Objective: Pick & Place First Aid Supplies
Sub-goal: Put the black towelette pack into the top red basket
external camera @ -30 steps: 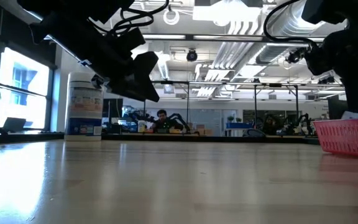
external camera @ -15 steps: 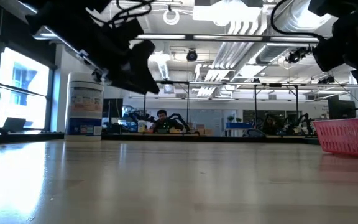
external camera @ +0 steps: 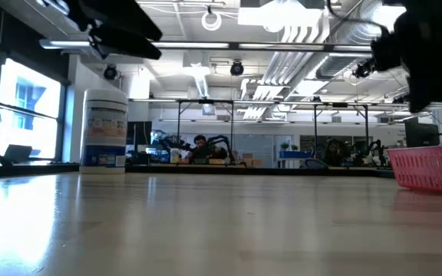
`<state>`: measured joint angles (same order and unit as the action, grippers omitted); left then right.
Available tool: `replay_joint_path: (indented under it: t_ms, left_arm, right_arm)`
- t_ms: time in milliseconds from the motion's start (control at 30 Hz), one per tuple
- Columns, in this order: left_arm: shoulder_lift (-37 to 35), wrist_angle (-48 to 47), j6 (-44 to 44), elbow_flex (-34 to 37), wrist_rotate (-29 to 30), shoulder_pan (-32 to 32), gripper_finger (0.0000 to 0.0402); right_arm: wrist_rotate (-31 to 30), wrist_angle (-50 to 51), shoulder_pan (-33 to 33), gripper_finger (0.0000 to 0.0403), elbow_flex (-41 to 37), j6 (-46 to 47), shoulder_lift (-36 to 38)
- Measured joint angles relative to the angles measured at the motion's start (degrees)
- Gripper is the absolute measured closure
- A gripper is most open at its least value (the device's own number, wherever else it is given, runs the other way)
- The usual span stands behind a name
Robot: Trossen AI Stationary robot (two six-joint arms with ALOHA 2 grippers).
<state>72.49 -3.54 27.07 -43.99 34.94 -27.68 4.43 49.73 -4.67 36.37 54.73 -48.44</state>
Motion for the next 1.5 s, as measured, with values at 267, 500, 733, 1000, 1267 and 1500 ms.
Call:
replay_joint_path:
  t_ms: [267,500,733,1000,1267,1500]
  left_arm:
    - [0.0,-4.9,4.7,0.0,1.9,-2.3,0.0186]
    - [0.0,-5.1,5.2,0.0,2.7,-2.3,0.0186]
    - [0.0,-5.1,6.2,0.0,2.6,-2.3,0.0186]
    - [0.1,-5.1,6.2,0.0,2.0,-2.3,0.0186]
    - [1.8,-5.9,6.2,0.1,3.6,-2.3,0.0186]
    - [1.8,-5.7,5.7,0.1,3.7,-2.3,0.0186]
  right_arm:
    - [2.3,3.2,0.1,0.0376,-5.7,4.7,-3.6]
    - [-3.9,5.6,1.3,0.0395,-6.2,6.8,-3.7]
    - [-2.7,6.7,1.7,0.0401,-5.5,4.5,-3.7]
    - [-4.9,4.9,0.0,0.0402,-2.6,3.3,-3.8]
    - [-0.3,3.8,-0.6,0.0402,-8.5,6.6,-7.0]
    - [-0.7,2.4,-0.5,0.0402,-10.2,6.5,-8.5]
